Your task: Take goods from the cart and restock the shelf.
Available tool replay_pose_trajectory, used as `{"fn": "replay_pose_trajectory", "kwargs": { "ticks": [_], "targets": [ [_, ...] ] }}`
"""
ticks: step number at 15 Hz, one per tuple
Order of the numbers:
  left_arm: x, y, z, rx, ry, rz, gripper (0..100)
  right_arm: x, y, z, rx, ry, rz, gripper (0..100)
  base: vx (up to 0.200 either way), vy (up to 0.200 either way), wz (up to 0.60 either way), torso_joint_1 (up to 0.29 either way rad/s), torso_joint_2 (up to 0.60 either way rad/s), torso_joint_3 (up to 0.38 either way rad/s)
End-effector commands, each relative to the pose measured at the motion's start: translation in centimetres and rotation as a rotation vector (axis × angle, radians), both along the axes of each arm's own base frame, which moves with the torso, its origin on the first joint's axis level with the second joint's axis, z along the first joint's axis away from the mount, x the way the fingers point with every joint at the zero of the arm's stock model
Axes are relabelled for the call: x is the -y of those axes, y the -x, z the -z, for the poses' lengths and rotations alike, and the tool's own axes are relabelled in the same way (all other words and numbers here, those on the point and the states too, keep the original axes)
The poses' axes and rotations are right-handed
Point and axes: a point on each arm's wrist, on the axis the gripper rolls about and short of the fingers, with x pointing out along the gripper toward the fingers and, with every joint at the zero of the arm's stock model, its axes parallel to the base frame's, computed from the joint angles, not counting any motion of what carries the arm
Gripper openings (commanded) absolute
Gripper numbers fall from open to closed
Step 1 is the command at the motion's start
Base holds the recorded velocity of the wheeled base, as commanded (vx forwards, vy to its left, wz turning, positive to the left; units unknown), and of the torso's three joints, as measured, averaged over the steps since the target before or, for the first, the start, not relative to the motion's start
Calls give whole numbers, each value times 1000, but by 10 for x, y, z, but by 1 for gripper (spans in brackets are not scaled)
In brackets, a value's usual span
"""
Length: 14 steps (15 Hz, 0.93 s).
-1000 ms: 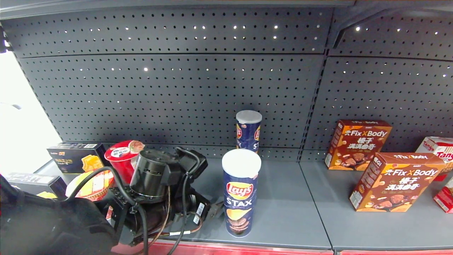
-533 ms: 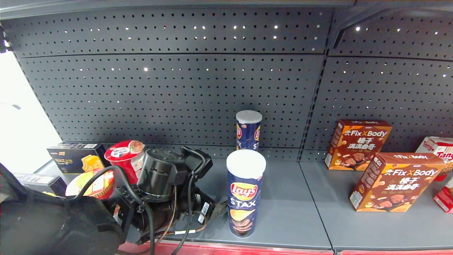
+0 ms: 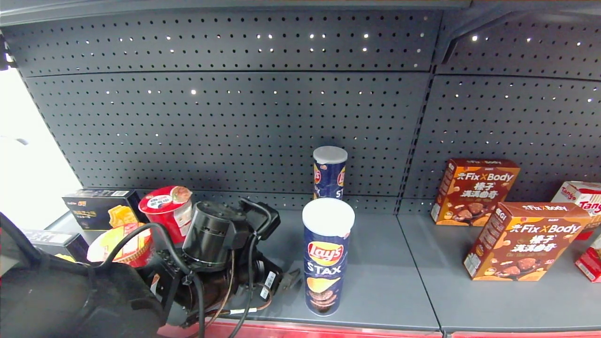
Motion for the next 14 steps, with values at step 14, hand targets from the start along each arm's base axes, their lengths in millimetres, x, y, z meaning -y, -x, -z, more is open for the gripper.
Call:
{"fn": "replay_pose_trajectory", "kwargs": {
  "ticks": [14],
  "targets": [
    [9,7,1,-1,1,41,100,0,0,0,-1,0,0,100,0,0,0,0,0,0]
  ]
}}
